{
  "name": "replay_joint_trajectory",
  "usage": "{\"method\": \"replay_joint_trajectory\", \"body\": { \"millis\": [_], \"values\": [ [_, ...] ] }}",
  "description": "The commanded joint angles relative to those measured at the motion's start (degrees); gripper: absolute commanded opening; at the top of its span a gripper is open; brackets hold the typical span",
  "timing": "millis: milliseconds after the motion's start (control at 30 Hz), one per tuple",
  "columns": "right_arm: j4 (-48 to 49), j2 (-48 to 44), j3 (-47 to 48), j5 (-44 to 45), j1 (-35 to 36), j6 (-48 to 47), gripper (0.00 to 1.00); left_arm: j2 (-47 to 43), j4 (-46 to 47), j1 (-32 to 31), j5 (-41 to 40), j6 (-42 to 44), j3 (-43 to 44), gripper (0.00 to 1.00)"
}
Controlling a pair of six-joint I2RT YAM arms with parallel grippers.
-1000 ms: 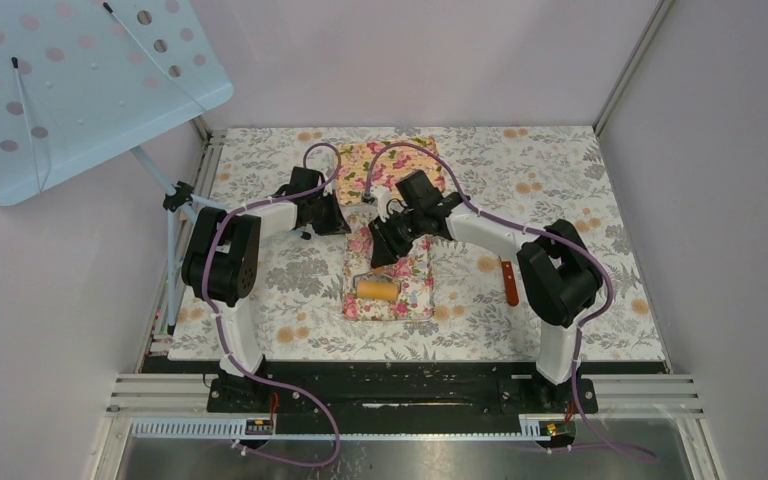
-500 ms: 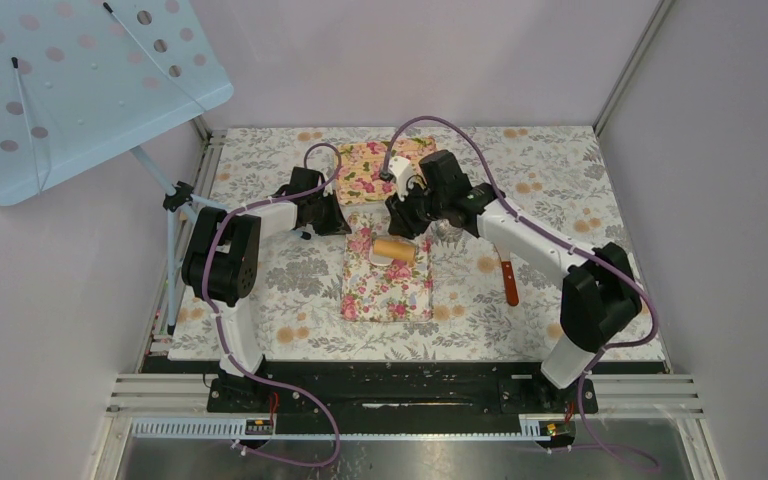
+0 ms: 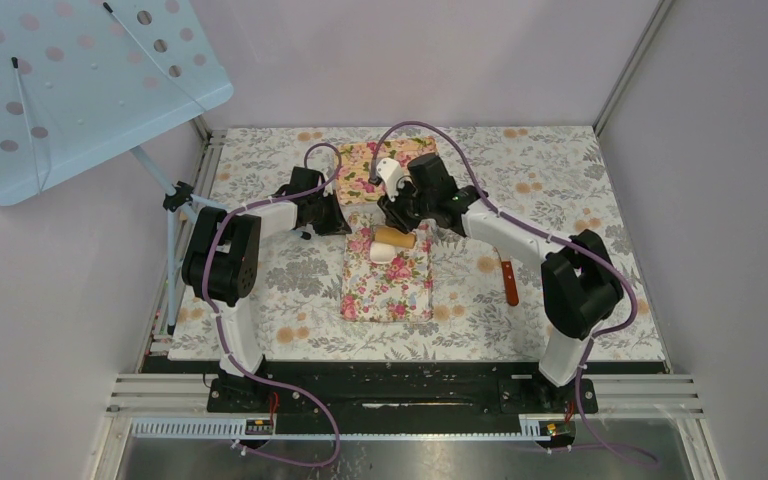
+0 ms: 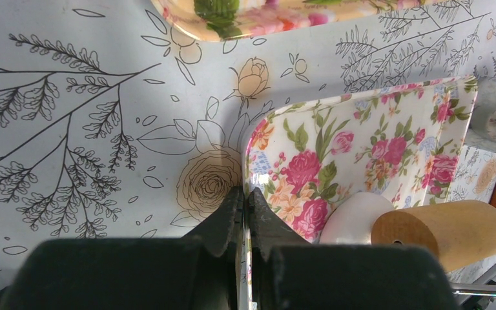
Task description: Roll out the dumpling wrappers from the dough
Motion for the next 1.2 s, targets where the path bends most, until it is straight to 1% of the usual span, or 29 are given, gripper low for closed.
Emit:
{"method": "replay_joint_trajectory", "body": {
  "millis": [0, 200, 333, 400, 500, 733, 900, 1000, 1067, 1167],
  "values": [
    [2.80, -1.73, 2.62, 1.55, 1.69, -2.32, 0.00, 2.21, -4.13, -0.40, 1.35, 1.79, -0.34, 0.00],
    [1.66, -4.04, 1.94, 0.81, 3.30, -5.11, 0.00, 2.29, -4.18, -1.33, 1.78, 2.78, -0.18, 0.00],
    [3.44, -3.98, 0.57, 3.87, 4.67, -5.76, 0.00, 2.31, -4.12, -1.70, 2.03, 3.19, -0.18, 0.00],
    [5.47, -3.43, -0.02, 8.56, 5.17, -3.31, 0.00, 2.21, -4.09, -1.79, 1.91, 3.26, -0.32, 0.00],
    [7.25, -3.36, -1.40, 11.88, 5.29, 1.94, 0.00, 2.08, -4.09, -1.86, 1.75, 3.35, -0.32, 0.00],
    [8.60, -5.44, -6.08, 13.21, 5.59, 12.00, 0.00, 2.13, -3.87, -1.88, 1.47, 3.27, -0.37, 0.00],
    [6.89, -6.83, -6.52, 12.09, 5.82, 18.12, 0.00, 2.08, -3.77, -1.87, 1.05, 3.17, -0.50, 0.00],
    [5.69, -6.79, -6.31, 11.58, 6.22, 20.57, 0.00, 1.98, -3.79, -1.84, 0.83, 3.09, -0.50, 0.00],
    [5.71, -6.15, -6.76, 12.99, 6.58, 22.38, 0.00, 1.94, -3.80, -1.87, 0.83, 3.10, -0.47, 0.00],
    [6.57, -4.30, -8.02, 15.92, 6.60, 22.40, 0.00, 1.78, -3.87, -1.80, 0.85, 3.10, -0.60, 0.00]
  ]
}}
